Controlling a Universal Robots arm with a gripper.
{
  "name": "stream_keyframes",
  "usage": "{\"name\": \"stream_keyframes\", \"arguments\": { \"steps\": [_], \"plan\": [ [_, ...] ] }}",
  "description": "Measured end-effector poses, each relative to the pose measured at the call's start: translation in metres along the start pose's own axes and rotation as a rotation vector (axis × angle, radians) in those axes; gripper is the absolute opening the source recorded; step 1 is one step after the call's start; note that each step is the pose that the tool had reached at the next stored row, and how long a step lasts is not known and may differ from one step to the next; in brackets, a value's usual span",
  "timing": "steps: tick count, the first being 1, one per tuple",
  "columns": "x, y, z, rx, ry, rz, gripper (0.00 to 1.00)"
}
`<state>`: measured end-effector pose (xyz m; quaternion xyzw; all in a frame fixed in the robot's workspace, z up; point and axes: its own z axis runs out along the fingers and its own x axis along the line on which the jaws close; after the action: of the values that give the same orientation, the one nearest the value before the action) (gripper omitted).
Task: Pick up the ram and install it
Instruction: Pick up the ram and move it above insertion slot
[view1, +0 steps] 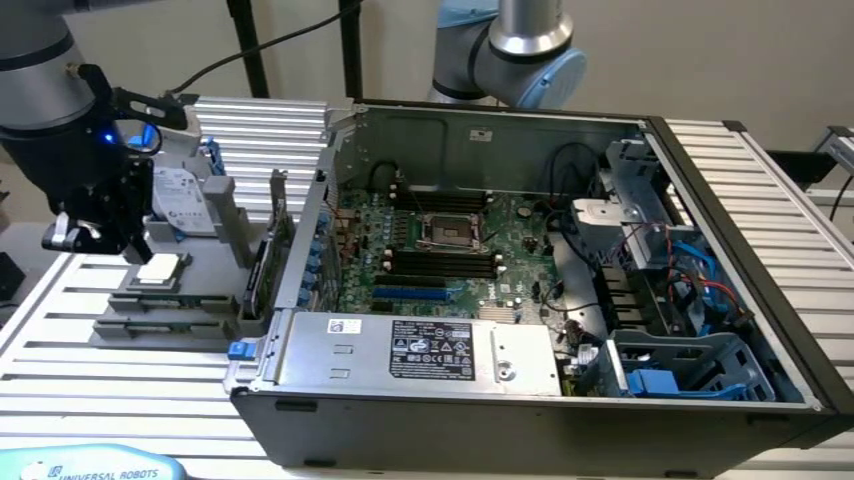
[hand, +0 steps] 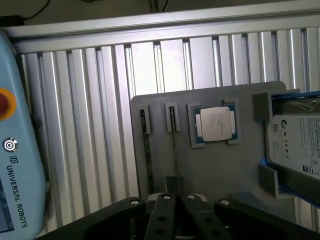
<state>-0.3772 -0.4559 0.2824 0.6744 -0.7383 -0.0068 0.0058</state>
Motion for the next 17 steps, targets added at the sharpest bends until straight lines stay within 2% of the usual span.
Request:
{"name": "stream_keyframes", "arguments": {
  "steps": [8,17],
  "plan": [
    [0.001,-0.001,0.0049,0.0155,-0.0003,-0.069,0.11],
    [0.019,-0.0069,0.0181,0.0166,-0.0002,-0.078,0.11]
  ]
}}
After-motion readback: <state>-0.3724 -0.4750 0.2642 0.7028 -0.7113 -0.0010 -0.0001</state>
